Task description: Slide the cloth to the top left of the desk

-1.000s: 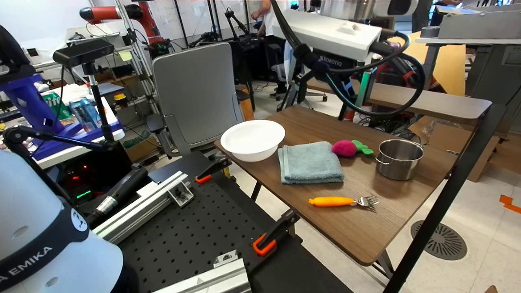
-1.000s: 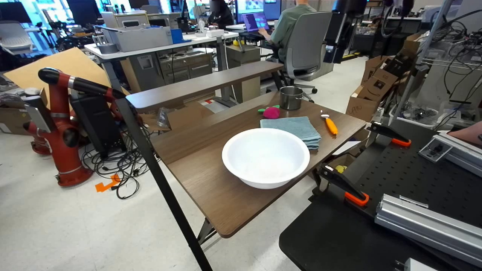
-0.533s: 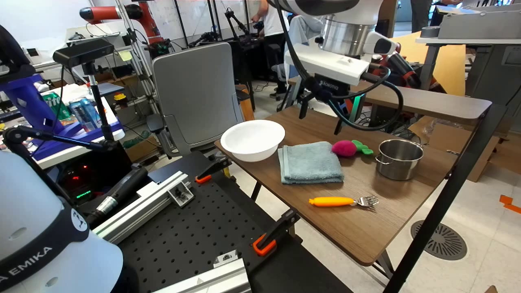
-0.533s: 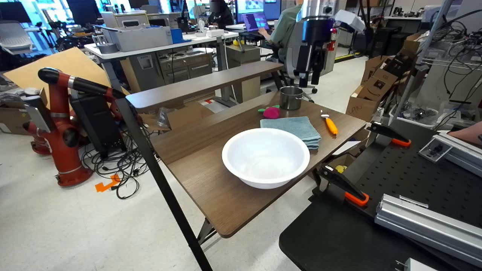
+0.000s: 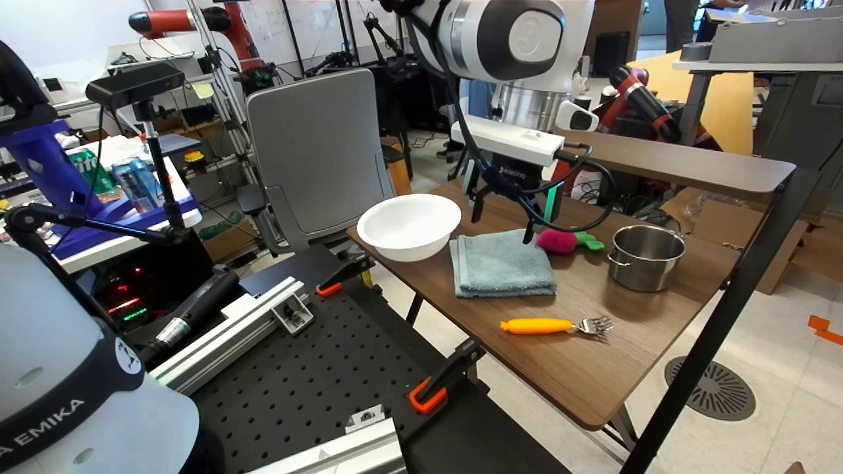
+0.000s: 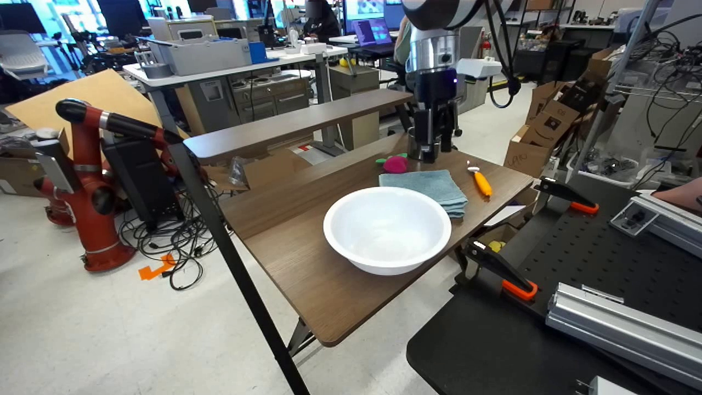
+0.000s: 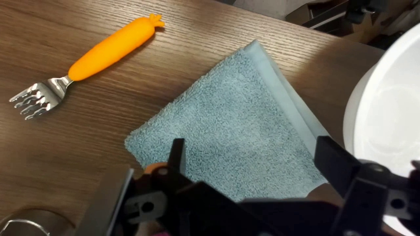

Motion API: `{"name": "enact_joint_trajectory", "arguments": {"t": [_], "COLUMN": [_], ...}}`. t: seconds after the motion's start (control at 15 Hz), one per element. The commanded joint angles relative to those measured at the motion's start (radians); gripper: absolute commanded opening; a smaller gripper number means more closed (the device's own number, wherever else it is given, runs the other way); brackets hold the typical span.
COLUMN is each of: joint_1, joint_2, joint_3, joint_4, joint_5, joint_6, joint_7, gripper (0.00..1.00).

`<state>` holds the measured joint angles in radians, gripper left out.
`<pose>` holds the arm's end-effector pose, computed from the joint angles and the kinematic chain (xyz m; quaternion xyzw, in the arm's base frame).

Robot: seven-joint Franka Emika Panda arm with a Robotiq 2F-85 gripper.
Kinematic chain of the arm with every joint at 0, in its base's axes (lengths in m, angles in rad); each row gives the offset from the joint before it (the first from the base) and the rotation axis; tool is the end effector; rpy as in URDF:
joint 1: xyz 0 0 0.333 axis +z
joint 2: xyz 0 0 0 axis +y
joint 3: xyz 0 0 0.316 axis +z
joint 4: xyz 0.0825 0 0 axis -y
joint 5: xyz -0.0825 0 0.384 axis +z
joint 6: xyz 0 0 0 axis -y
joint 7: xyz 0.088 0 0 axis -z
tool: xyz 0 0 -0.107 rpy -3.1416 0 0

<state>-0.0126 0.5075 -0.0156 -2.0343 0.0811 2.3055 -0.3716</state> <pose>0.5709 -0.0145 0.1741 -0.9829 -0.1400 0.1108 0.0457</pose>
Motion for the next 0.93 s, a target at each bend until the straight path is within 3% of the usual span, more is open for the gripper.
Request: {"name": "enact_joint_trajectory", "arguments": {"t": [0.0, 0.33, 0.87], "joint_1": [0.012, 0.041, 0.035], "joint_2": [0.053, 0.117, 0.186], "joint_3": [0.009, 0.005, 0.004], "joint_4": [0.036, 0.065, 0.101], "joint_5": [-0.086, -0.150, -0.171], "joint_6": [0.005, 0.018, 0.020], "joint_7": [0.084, 0.162, 0.183], "gripper": [1.00, 1.00, 1.00]}}
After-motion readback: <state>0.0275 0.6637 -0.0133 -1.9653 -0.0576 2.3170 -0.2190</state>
